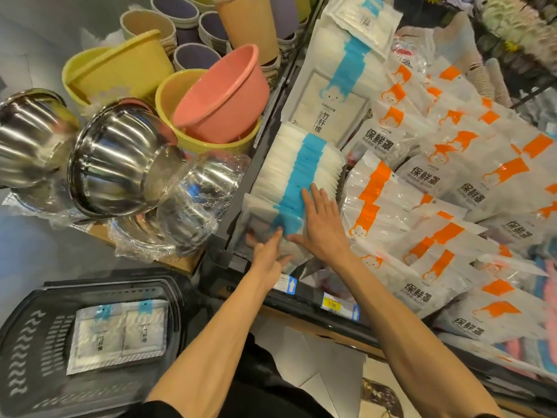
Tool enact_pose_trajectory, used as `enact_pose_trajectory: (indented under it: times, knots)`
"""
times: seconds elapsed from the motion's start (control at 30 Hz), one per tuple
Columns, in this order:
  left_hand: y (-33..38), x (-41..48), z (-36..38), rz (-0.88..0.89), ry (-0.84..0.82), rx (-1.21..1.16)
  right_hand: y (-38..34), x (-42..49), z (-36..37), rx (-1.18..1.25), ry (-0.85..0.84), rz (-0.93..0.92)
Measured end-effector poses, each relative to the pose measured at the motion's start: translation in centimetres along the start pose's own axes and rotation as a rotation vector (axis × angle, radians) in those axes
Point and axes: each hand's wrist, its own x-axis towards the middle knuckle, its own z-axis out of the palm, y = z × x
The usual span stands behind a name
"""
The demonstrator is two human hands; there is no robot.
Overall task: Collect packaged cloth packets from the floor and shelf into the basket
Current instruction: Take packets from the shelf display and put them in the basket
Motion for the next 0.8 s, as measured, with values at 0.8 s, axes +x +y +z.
enact_pose_trajectory:
  times: [0.8]
  knots:
    - [0.9,-1.2,-1.0,-0.016,0.05,-0.024,-0.5,-1.2,0.8,-0.056,0.013,0.03]
